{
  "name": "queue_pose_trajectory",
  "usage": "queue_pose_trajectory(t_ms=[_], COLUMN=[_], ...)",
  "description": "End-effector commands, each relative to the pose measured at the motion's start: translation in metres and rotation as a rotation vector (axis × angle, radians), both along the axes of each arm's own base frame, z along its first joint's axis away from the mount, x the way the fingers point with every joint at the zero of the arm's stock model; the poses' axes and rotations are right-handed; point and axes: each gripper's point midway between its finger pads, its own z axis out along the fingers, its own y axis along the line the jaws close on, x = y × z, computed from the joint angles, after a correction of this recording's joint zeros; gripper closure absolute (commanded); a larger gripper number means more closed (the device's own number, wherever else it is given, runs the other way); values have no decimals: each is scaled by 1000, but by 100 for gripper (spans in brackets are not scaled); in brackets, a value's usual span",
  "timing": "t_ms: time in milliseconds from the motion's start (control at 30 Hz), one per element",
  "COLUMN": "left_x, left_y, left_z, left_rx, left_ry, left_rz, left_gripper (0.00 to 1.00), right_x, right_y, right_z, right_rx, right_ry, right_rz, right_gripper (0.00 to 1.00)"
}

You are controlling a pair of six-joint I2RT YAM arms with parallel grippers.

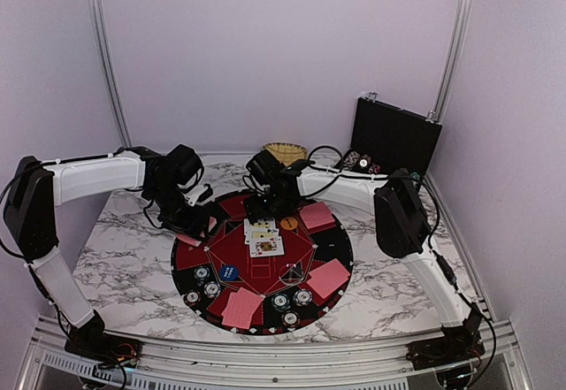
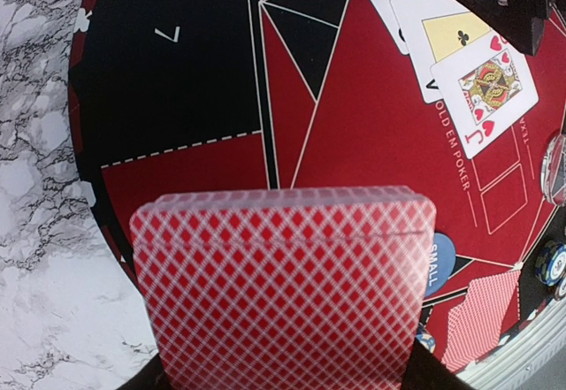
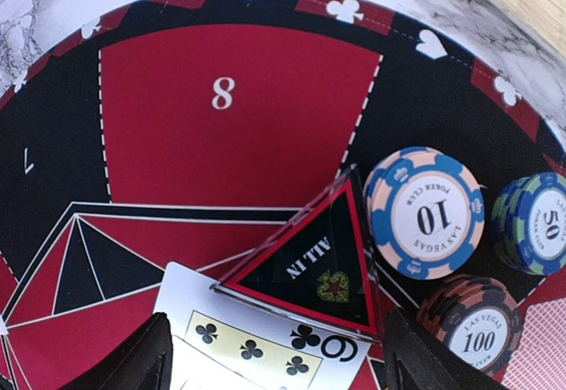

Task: Distribute texas hold em gaming equipment
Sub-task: Move the all-in button to position 9.

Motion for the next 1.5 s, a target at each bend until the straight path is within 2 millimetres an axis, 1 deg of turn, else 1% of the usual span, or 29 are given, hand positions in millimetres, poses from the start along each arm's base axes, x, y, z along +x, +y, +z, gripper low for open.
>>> queue_pose_trajectory(t_ms=[0, 567, 700, 1133, 1467], left_x=[4, 4, 4, 4, 4], left_y=[-3, -4, -5, -5, -5], left_z=[12, 11, 10, 10, 10], left_rx=[-35, -37, -38, -38, -39], left_ry=[-39, -35, -31, -31, -30], left_rz=[-12, -13, -15, -16, -17], left_gripper=[63, 63, 63, 63, 63], right_x=[6, 5, 5, 4, -5], right_y=[4, 0, 2, 1, 10], right_z=[-1, -7, -5, -10, -14], right_rx=[10, -8, -3, -18, -14], right_ry=[-21, -15, -21, -21, -11], right_rz=[-18, -21, -20, -20, 3], right_gripper=[20, 20, 20, 20, 20])
